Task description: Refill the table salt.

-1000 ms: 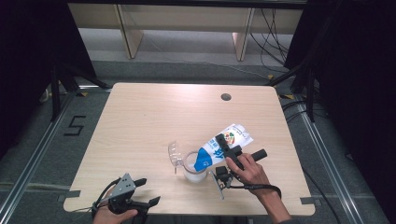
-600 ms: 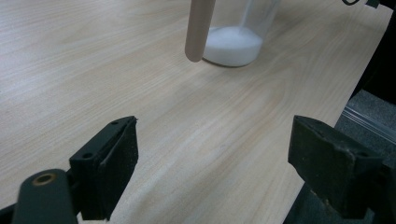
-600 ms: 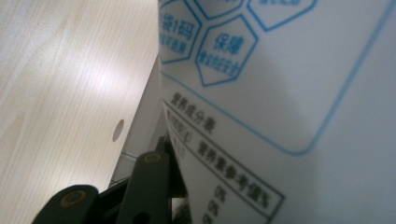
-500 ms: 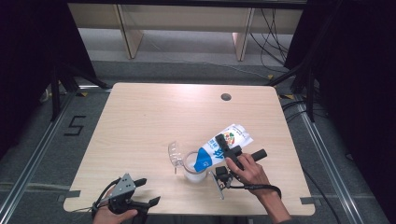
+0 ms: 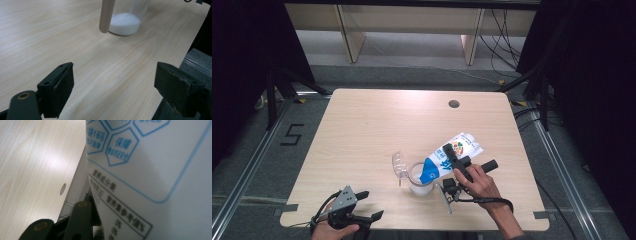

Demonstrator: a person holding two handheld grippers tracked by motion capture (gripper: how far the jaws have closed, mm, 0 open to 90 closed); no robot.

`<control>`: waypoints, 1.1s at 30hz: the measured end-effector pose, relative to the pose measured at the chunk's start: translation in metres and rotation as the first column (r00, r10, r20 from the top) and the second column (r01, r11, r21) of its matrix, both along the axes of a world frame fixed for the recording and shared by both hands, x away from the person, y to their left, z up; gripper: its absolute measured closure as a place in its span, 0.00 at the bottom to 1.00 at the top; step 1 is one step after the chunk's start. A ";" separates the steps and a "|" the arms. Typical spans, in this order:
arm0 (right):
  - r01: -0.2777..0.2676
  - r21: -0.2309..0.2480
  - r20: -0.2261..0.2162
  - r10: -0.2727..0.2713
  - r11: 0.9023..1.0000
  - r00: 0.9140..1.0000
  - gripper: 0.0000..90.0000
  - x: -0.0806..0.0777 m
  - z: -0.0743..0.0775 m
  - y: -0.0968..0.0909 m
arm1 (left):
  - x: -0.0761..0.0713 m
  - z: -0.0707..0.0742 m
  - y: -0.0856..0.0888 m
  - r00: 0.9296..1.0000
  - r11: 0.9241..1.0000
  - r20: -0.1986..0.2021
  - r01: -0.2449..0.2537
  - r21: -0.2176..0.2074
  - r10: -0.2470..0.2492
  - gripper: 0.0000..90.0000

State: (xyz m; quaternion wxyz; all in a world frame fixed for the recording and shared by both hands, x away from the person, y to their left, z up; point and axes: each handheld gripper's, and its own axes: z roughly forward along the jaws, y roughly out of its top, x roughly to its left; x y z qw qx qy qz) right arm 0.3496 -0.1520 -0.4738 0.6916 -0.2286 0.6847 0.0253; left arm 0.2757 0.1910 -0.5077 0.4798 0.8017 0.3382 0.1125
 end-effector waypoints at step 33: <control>0.012 -0.037 0.018 -0.011 0.999 1.000 0.75 -0.002 0.003 0.002 | 0.000 0.000 0.000 1.000 1.000 -0.004 0.006 0.001 -0.006 0.17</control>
